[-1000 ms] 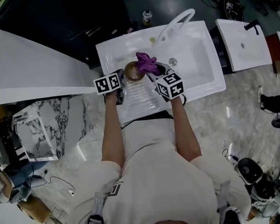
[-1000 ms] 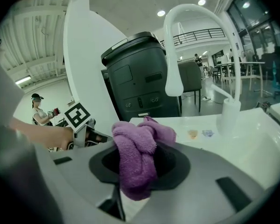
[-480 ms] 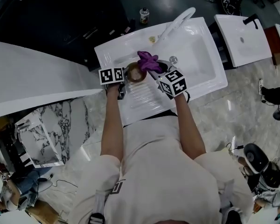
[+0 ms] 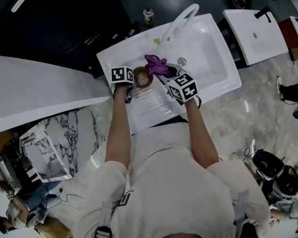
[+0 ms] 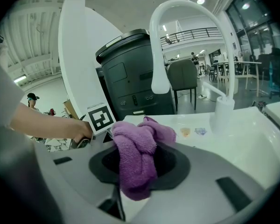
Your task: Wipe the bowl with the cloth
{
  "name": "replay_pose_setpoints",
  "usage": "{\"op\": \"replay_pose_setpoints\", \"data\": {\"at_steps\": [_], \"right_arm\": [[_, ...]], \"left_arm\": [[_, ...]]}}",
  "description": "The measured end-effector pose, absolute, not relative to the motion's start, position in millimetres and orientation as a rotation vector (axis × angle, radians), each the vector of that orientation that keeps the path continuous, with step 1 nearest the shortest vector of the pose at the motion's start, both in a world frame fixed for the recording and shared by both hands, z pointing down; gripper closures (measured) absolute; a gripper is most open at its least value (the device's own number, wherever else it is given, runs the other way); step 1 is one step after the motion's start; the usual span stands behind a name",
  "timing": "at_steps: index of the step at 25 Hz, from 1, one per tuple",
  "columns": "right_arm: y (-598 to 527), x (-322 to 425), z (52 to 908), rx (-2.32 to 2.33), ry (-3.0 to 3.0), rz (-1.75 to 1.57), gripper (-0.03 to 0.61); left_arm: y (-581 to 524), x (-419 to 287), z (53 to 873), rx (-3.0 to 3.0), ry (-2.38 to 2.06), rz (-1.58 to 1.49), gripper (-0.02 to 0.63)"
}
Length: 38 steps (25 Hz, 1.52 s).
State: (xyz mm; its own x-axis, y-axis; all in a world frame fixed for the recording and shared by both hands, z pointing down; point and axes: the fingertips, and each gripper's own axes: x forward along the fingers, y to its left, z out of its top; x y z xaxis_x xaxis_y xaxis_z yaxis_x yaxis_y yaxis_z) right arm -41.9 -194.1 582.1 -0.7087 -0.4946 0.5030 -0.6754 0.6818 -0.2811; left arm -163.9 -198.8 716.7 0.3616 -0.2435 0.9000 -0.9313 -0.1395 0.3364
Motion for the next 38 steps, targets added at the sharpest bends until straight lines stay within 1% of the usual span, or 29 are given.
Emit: {"op": "replay_pose_setpoints", "data": {"at_steps": [1,3,8,14,20,23,26,33,38], "right_arm": [[-192.6,-42.8,582.3,0.912,-2.508,0.642,0.465],[-189.7,-45.7,581.4,0.905,-2.514,0.64,0.465],[-185.4,-45.7,572.5,0.891,-2.539,0.617,0.464],[-197.9,-45.3,552.5,0.965,-2.552,0.493,0.465],[-173.7,-88.1,550.5,0.635,-2.589,0.471,0.465],[-174.0,-92.0,573.7,0.621,-2.43,0.328,0.465],[-171.9,-100.6,583.1,0.571,-2.318,0.194,0.465],[-172.1,-120.6,582.8,0.564,-2.278,0.003,0.465],[-178.7,-119.6,580.5,0.639,-2.252,-0.136,0.466]], "left_arm": [[-198.5,-164.3,717.9,1.618,-1.069,0.874,0.582],[-199.6,-165.1,718.4,1.617,-1.062,0.868,0.589],[-202.3,-164.6,706.8,1.673,-1.129,0.802,0.595],[-213.1,-173.7,666.9,1.771,-1.39,0.712,0.595],[-216.6,-183.2,622.2,1.851,-1.592,0.614,0.597],[-217.7,-175.7,598.9,1.945,-1.652,0.591,0.597],[-212.0,-162.4,584.4,2.045,-1.661,0.682,0.597],[-201.7,-136.2,570.7,2.161,-1.549,0.643,0.595],[-192.4,-133.6,575.4,2.203,-1.501,0.714,0.597]]}}
